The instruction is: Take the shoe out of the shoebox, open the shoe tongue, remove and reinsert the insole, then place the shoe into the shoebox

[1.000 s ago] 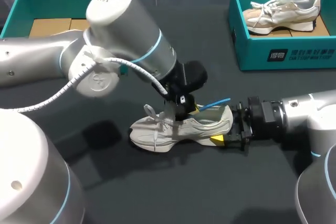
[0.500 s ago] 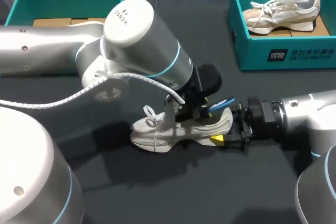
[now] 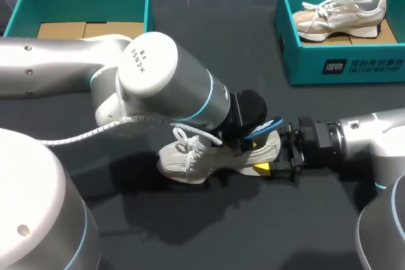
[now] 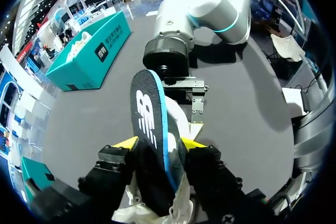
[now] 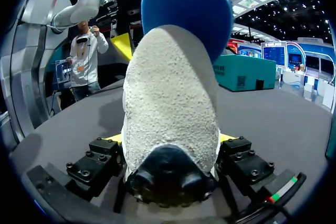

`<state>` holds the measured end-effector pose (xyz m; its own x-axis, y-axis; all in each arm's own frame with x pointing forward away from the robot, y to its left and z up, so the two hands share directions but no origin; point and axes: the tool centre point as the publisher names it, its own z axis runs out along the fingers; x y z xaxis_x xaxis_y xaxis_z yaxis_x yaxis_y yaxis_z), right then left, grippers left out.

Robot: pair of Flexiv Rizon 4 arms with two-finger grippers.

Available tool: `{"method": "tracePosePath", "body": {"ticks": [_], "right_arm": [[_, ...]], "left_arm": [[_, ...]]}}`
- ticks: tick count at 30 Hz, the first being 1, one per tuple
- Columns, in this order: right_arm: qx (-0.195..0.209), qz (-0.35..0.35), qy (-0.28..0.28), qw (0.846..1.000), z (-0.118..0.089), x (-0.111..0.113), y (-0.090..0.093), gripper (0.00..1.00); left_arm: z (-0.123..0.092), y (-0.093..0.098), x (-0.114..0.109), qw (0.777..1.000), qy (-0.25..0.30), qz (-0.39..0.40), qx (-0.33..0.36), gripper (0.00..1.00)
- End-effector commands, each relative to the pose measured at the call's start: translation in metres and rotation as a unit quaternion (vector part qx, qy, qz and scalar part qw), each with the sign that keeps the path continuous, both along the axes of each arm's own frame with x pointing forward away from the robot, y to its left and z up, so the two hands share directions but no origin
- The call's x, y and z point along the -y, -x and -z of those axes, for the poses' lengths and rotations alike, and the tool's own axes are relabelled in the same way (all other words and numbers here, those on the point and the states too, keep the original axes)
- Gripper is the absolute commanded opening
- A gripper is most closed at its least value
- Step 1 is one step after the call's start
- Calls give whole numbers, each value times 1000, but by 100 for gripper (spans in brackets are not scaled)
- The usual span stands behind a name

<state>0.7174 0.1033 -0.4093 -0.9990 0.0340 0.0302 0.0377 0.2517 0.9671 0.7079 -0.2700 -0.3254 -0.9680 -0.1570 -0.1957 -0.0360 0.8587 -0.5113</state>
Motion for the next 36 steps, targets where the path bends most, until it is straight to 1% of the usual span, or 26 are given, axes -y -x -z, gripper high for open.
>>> {"method": "tracePosePath", "body": {"ticks": [1,2,3,9,16,20,21,22,23,24,28,32,36], "right_arm": [[0,1,2,1000,-1,-1,2,0],[0,1,2,1000,-1,-1,2,0],[0,1,2,1000,-1,-1,2,0],[0,1,2,1000,-1,-1,2,0],[0,1,2,1000,-1,-1,2,0],[0,1,2,1000,-1,-1,2,0],[0,1,2,1000,-1,-1,2,0],[0,1,2,1000,-1,-1,2,0],[0,1,2,1000,-1,-1,2,0],[0,1,2,1000,-1,-1,2,0],[0,1,2,1000,-1,-1,2,0],[0,1,2,1000,-1,-1,2,0],[0,1,2,1000,-1,-1,2,0]], "left_arm": [[4,-6,4,1000,1,-5,0,29],[4,-7,4,1000,2,-8,0,11],[3,-9,4,1000,3,-8,0,0],[-4,-14,4,1000,15,-8,3,0],[-18,-22,11,999,38,-14,11,0],[-19,-22,13,999,43,-11,9,0],[-18,-22,13,999,44,-10,7,9],[-16,-21,12,999,44,-9,6,27],[-15,-20,12,999,44,-9,6,37],[-13,-19,13,999,43,-7,5,40],[-7,-18,14,999,42,-9,11,44],[-3,-17,13,999,46,-6,13,44],[0,-16,13,999,50,0,15,40]]}}
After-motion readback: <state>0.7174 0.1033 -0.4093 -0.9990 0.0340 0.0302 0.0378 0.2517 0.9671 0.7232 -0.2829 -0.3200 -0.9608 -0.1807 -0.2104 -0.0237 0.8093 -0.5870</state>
